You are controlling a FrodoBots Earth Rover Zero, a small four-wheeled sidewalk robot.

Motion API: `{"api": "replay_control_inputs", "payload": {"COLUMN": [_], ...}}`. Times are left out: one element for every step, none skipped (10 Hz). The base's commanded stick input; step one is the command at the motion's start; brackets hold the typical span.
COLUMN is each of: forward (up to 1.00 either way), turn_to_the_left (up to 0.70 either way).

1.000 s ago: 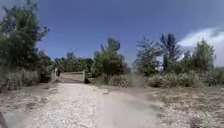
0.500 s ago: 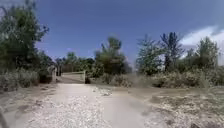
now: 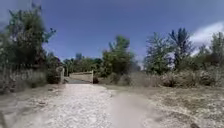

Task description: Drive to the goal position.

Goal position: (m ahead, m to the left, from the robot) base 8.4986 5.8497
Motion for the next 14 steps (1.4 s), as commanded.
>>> {"api": "replay_control_inputs", "payload": {"forward": [0.45,0.45,0.45,0.45,0.45,0.45,0.45,0.45,0.45,0.45,0.45,0.45,0.45,0.45], "turn_to_the_left": [0.27,0.27,0.27,0.27,0.24,0.16,0.02,0.02,0.02,0.02,0.02,0.02,0.02,0.02]}}
